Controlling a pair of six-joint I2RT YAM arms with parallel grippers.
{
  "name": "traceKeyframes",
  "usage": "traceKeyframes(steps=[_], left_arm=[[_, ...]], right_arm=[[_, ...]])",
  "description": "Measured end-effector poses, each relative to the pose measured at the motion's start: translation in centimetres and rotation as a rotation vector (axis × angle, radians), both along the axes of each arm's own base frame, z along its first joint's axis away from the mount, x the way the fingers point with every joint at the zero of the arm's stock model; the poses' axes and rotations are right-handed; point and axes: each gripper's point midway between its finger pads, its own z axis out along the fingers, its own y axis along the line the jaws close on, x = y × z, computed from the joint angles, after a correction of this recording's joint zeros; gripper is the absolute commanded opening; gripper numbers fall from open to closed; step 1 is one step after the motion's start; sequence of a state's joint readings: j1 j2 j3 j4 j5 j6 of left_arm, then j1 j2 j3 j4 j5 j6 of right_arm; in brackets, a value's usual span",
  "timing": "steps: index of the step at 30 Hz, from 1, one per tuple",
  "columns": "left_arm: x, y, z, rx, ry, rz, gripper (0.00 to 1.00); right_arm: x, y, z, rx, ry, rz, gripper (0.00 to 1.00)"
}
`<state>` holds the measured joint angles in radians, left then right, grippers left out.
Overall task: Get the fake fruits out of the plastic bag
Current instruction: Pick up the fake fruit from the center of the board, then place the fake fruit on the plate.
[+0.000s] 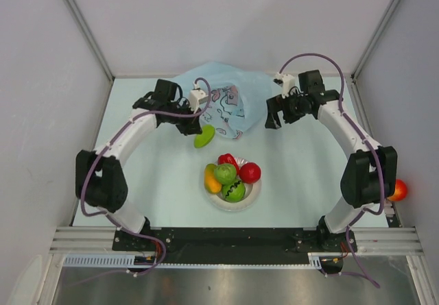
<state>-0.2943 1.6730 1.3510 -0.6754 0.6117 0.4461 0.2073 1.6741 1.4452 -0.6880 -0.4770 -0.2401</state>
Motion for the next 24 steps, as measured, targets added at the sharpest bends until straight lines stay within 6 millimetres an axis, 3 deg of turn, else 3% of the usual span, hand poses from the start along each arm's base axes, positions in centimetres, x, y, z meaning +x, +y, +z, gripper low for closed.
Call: traceKeyframes(steps=[4,7,13,16,19,24], left_arm=[[-1.9,0.0,4.5,-0.056,-0.064,-0.006,0.00],[-4.6,-0.2,8.1,-0.103,-0.111,-0.040,0.00],[-13.4,-3.6,13.6,-0.193,-0.184,-0.253,0.00],[-18.0,-5.3,14.3,-0.216,-0.189,-0.392,0.00],[-22.0,-6.2,13.4,-0.190,-0.175,-0.525,0.00],[-24.9,-6.9,10.7,-0.069,-0.201,-0.704,0.00]], right_arm=[[-0.2,-0.3,0.8,0.003,-0.024,-0.007,1.00],[-0.2,-1.0,1.6,0.008,-0.047,-0.022,1.00],[-0.4,-2.5,2.0,0.006,-0.059,-0.058,1.00],[-0.8,-3.1,1.8,-0.001,-0.061,-0.070,1.00],[-1.7,-3.7,1.8,-0.003,-0.061,-0.080,1.00],[-3.2,-4.2,2.4,0.003,-0.082,-0.090,1.00]])
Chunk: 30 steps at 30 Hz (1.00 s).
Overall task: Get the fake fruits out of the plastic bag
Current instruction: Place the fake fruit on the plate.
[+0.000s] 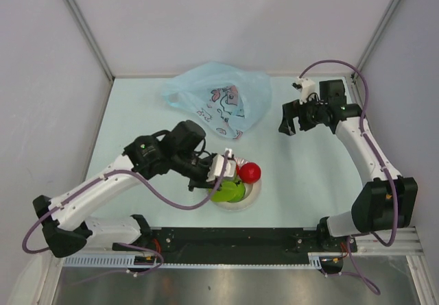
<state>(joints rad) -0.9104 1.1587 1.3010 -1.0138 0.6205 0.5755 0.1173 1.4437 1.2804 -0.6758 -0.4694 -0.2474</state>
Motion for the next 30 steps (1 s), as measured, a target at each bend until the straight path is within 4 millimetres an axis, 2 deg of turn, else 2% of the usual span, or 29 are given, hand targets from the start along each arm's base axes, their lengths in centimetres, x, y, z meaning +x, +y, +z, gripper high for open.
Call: traceKeyframes(steps=[12,18,22,30], left_arm=[[-1.7,-0.8,-7.7,0.236,-0.278,-0.324,0.00],[-1.5,-0.4,-11.6,0.328,-0.342,-0.397,0.00],[-1.0,-0.2,-12.9,0.348,-0.366,-0.401,0.00],[-0.1,-1.4,-14.0,0.337,-0.402,-0.389,0.00]], right_arm=[[-2.8,-1.0,2.3,0.055,-0.045,-0.034,1.00],[-3.8,-1.0,2.5,0.093,-0.040,-0.046,1.00],[-3.8,-1.6,2.7,0.108,-0.041,-0.072,1.00],[-4.2,-2.3,2.0,0.136,-0.008,-0.111,1.00]])
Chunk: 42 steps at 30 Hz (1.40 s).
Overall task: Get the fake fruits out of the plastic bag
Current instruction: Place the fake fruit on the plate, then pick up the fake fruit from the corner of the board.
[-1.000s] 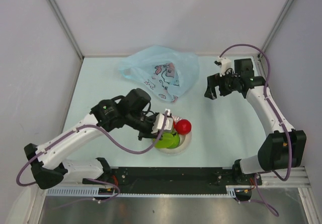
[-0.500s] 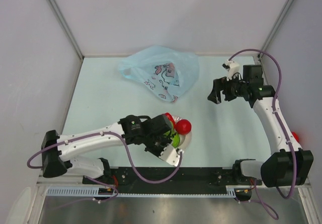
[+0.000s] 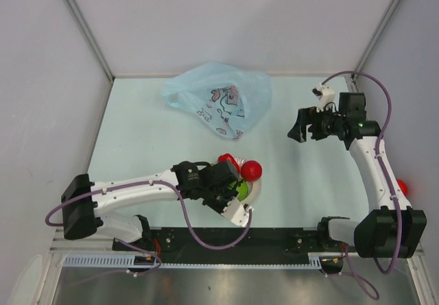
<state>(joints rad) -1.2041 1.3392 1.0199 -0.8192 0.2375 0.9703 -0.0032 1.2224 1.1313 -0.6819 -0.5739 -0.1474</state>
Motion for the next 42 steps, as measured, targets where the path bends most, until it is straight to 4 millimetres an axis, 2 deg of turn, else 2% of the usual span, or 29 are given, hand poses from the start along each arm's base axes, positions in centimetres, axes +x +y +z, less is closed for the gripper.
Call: traceKeyframes(steps=[2,3,5,7,8,10,11,14,20,25,27,29,32,33,37,40,42], left_arm=[[0.2,-0.4,-0.1,-0.016,-0.008,-0.002,0.01],[0.2,-0.5,-0.1,-0.019,-0.011,-0.004,0.07],[0.4,-0.7,-0.1,-0.027,-0.018,-0.004,0.09],[0.5,-0.8,-0.2,-0.030,-0.021,-0.003,0.16],[0.5,-0.8,-0.2,-0.030,-0.021,-0.002,0.23],[0.5,-0.8,-0.2,-0.028,-0.022,0.002,0.30],[0.5,-0.8,-0.2,-0.027,-0.022,0.005,0.40],[0.8,-0.6,-0.2,-0.022,-0.033,0.015,0.51],[0.8,-0.6,0.8,-0.056,-0.045,0.022,0.59],[0.7,-0.4,1.5,-0.071,-0.050,0.023,0.65],[0.7,-0.4,2.1,-0.083,-0.051,0.030,0.69],[0.8,-0.5,3.3,-0.115,-0.061,0.045,0.77],[1.4,-1.0,6.6,-0.208,-0.093,0.097,0.81],[1.9,-1.1,8.0,-0.247,-0.108,0.124,0.82],[4.6,-1.5,13.0,-0.385,-0.133,0.255,0.84],[7.2,-1.2,15.1,-0.451,-0.146,0.361,0.84],[8.2,-0.8,15.5,-0.466,-0.153,0.405,0.84]], right_arm=[[-0.1,-0.3,-0.3,0.005,0.010,-0.012,1.00],[-0.1,-0.4,-0.4,0.006,0.013,-0.015,1.00],[-0.2,-0.5,-0.5,0.011,0.019,-0.021,1.00],[-0.2,-0.5,-0.5,0.016,0.024,-0.022,1.00],[-0.3,-0.5,-0.6,0.019,0.026,-0.023,1.00],[-0.3,-0.4,-0.5,0.023,0.026,-0.021,1.00],[-0.3,-0.4,-0.5,0.024,0.026,-0.020,1.00],[-0.3,-0.4,-0.5,0.028,0.027,-0.020,1.00],[-0.3,-0.7,-0.8,0.009,0.031,-0.030,1.00],[-0.9,-2.4,-2.4,-0.102,0.049,-0.045,1.00],[-1.5,-3.9,-3.5,-0.200,0.069,-0.050,1.00],[-2.1,-6.0,-4.6,-0.305,0.102,-0.063,1.00],[-3.2,-10.4,-6.1,-0.438,0.174,-0.119,1.00],[-3.7,-12.8,-6.7,-0.493,0.210,-0.155,0.99],[-6.2,-19.9,-8.5,-0.656,0.355,-0.240,0.96],[-8.3,-23.6,-9.2,-0.773,0.446,-0.234,0.96],[-9.3,-25.5,-9.3,-0.841,0.486,-0.224,0.95]])
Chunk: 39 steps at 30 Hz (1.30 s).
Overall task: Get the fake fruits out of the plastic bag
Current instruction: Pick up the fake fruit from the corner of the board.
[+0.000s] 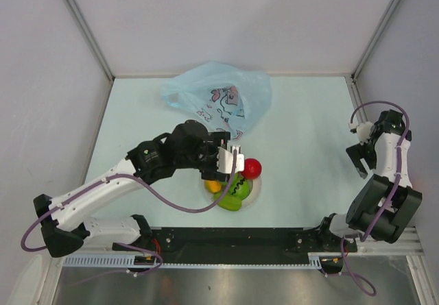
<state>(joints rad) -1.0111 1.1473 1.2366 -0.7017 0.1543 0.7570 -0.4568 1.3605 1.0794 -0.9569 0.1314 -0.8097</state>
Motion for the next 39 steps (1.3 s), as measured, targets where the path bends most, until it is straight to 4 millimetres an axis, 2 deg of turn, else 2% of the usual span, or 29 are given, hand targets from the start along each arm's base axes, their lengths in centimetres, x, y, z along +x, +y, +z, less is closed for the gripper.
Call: traceKeyframes(steps=[4,10,19,25,26,27,29,31,32,34,35,36,37,38,39], left_arm=[[1.2,0.3,-0.2,-0.005,0.015,0.047,0.84],[2.3,0.4,-0.4,-0.016,0.034,0.091,0.84],[3.1,1.0,-0.4,-0.025,0.039,0.124,0.85],[3.7,1.4,-0.3,-0.025,0.036,0.144,0.85],[3.8,1.5,-0.3,-0.026,0.036,0.148,0.85],[3.9,1.6,-0.3,-0.027,0.034,0.152,0.85],[4.1,1.9,-0.1,-0.031,0.031,0.162,0.85],[4.4,2.3,0.1,-0.037,0.025,0.174,0.85],[4.5,2.4,0.3,-0.040,0.023,0.179,0.85],[4.8,2.7,0.5,-0.046,0.018,0.192,0.85],[4.9,2.8,0.5,-0.048,0.016,0.196,0.85],[5.0,2.9,0.5,-0.049,0.015,0.201,0.85],[5.1,3.0,0.4,-0.048,0.016,0.204,0.85],[5.1,3.1,0.3,-0.046,0.016,0.206,0.85],[5.2,3.1,0.2,-0.044,0.018,0.207,0.85]], right_arm=[[-1.5,-3.4,-0.6,-0.092,0.115,0.022,0.92],[-2.1,-7.0,-2.5,-0.174,0.224,0.050,0.86],[-1.6,-9.3,-5.6,-0.224,0.314,0.082,0.75],[-2.2,-9.7,-7.5,-0.242,0.372,0.097,0.45],[-2.4,-9.7,-7.7,-0.246,0.381,0.099,0.29],[-2.6,-9.6,-7.9,-0.248,0.390,0.101,0.23],[-2.7,-9.5,-8.0,-0.248,0.404,0.114,0.13],[-2.7,-9.1,-7.9,-0.249,0.408,0.128,0.10],[-2.5,-8.9,-7.7,-0.252,0.407,0.140,0.11],[-1.9,-7.9,-6.8,-0.263,0.393,0.177,0.27],[-1.5,-7.4,-6.2,-0.271,0.380,0.194,0.46],[-1.3,-6.9,-5.7,-0.278,0.368,0.203,0.55],[-1.0,-6.3,-5.2,-0.283,0.360,0.223,0.68],[-1.0,-5.7,-4.7,-0.279,0.358,0.246,0.99],[-1.2,-5.1,-4.3,-0.274,0.368,0.273,1.00]])
